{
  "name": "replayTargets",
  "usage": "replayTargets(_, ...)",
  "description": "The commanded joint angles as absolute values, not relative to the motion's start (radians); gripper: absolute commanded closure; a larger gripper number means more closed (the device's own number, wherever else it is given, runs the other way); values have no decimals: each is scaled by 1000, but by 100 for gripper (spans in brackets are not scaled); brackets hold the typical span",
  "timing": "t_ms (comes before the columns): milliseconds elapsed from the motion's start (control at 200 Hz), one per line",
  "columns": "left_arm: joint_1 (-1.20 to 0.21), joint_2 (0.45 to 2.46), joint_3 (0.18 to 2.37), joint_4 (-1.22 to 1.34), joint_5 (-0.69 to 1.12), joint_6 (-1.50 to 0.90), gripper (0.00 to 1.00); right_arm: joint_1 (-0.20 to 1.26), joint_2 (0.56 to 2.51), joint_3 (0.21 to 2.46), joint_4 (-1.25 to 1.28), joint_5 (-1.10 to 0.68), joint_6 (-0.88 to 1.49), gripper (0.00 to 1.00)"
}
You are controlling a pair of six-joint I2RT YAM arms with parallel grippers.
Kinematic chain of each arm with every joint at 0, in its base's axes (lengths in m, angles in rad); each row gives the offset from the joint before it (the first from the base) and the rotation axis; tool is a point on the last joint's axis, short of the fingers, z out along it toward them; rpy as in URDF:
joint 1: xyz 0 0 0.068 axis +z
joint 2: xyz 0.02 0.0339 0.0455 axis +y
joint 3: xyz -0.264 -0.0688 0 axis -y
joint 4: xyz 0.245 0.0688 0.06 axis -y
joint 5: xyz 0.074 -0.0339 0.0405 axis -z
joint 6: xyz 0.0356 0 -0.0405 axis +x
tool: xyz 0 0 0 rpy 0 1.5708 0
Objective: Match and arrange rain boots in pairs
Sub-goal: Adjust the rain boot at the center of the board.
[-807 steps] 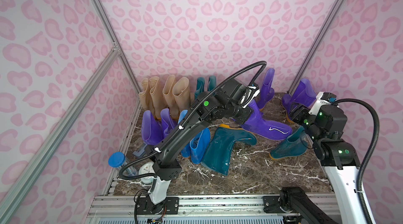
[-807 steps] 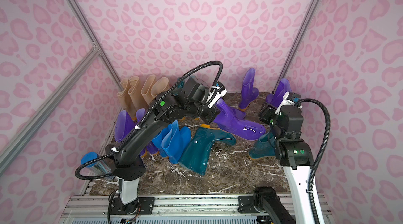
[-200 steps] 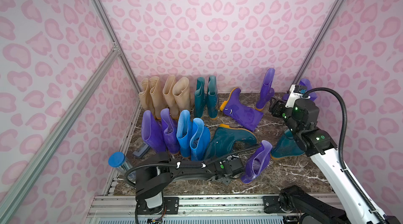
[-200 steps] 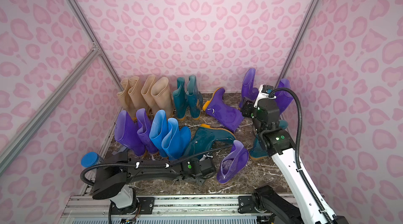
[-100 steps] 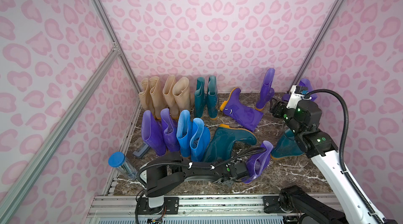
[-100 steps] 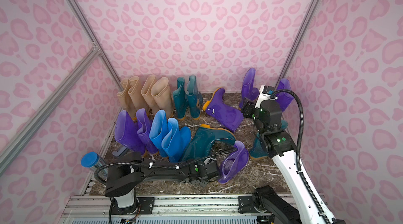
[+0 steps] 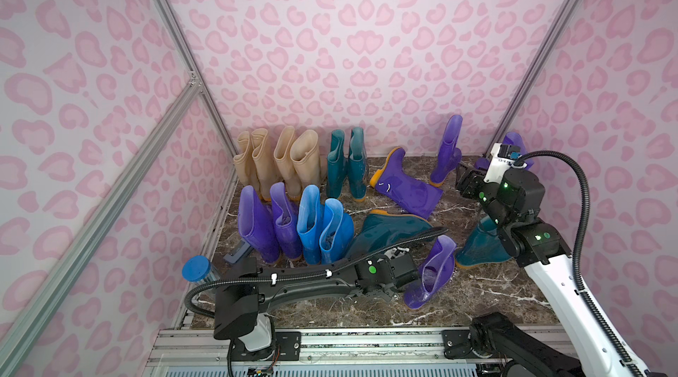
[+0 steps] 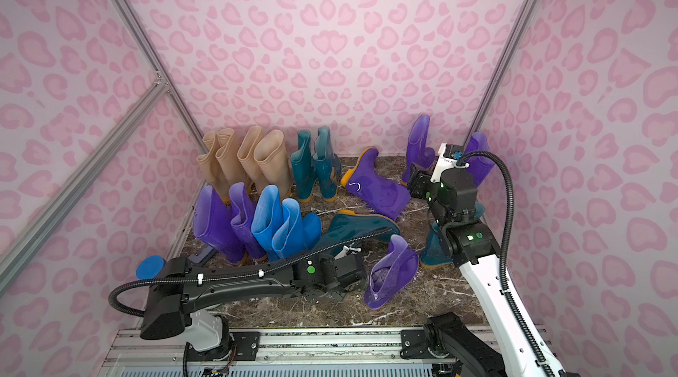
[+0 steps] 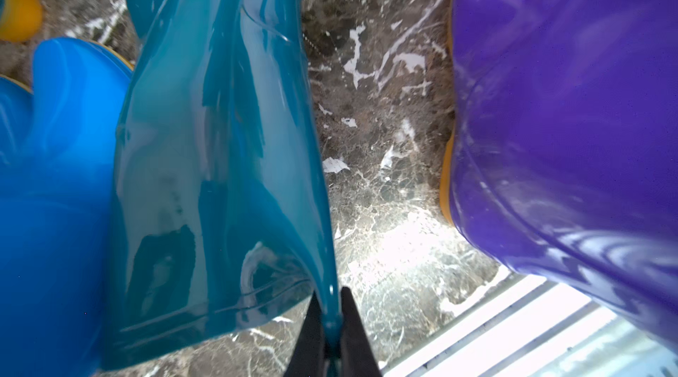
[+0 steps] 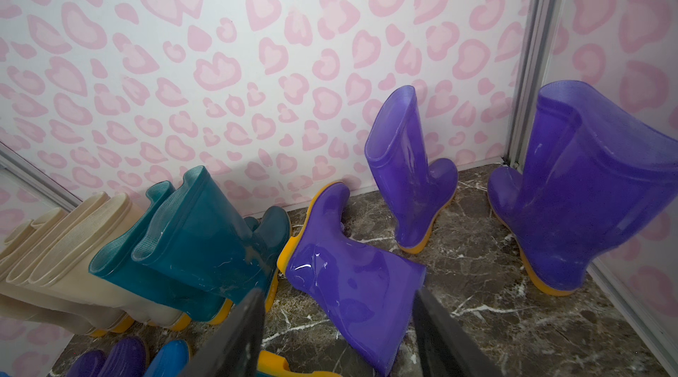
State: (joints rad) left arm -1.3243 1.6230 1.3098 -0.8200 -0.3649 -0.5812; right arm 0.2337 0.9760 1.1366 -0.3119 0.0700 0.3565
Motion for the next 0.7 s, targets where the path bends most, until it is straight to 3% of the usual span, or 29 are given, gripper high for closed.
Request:
replayTargets(0, -1327, 1602, 1370, -933, -355, -572, 98, 233, 976, 1138, -276, 65, 353, 34)
replayTargets(290, -1327, 1586, 1628, -1168, -222, -557, 98, 229, 978, 1139, -272, 62, 351, 35)
replayTargets(470, -1324, 1678, 1837, -1349, -151, -517, 98, 227, 986, 1144, -270, 45, 357, 35)
replayTargets(695, -1282, 1770, 1894, -1336, -49, -468, 94, 227, 979, 1149, -272, 43, 358, 35)
